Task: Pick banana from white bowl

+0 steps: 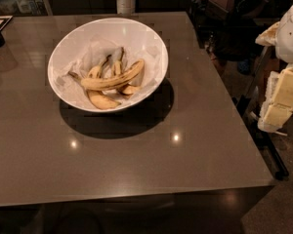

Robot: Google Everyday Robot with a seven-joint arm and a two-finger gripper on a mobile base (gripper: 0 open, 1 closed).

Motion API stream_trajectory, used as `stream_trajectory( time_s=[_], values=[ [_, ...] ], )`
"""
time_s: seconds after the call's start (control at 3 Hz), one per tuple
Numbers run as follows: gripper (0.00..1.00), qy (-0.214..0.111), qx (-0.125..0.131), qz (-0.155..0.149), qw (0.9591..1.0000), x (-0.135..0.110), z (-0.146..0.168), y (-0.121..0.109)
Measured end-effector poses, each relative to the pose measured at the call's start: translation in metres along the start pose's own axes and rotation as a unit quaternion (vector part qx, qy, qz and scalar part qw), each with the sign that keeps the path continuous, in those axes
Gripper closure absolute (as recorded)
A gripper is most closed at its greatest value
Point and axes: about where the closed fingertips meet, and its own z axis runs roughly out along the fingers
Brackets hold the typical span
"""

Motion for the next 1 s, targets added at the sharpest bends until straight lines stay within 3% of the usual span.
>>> stream_trajectory(
  time_s=[0.67,1.0],
  values=[
    [0.00,-0.001,0.003,-0.006,1.0000,-0.004,-0.001,-0.001],
    [0.00,0.010,0.001,-0.042,0.9991,-0.024,0.004,-0.003]
  ],
)
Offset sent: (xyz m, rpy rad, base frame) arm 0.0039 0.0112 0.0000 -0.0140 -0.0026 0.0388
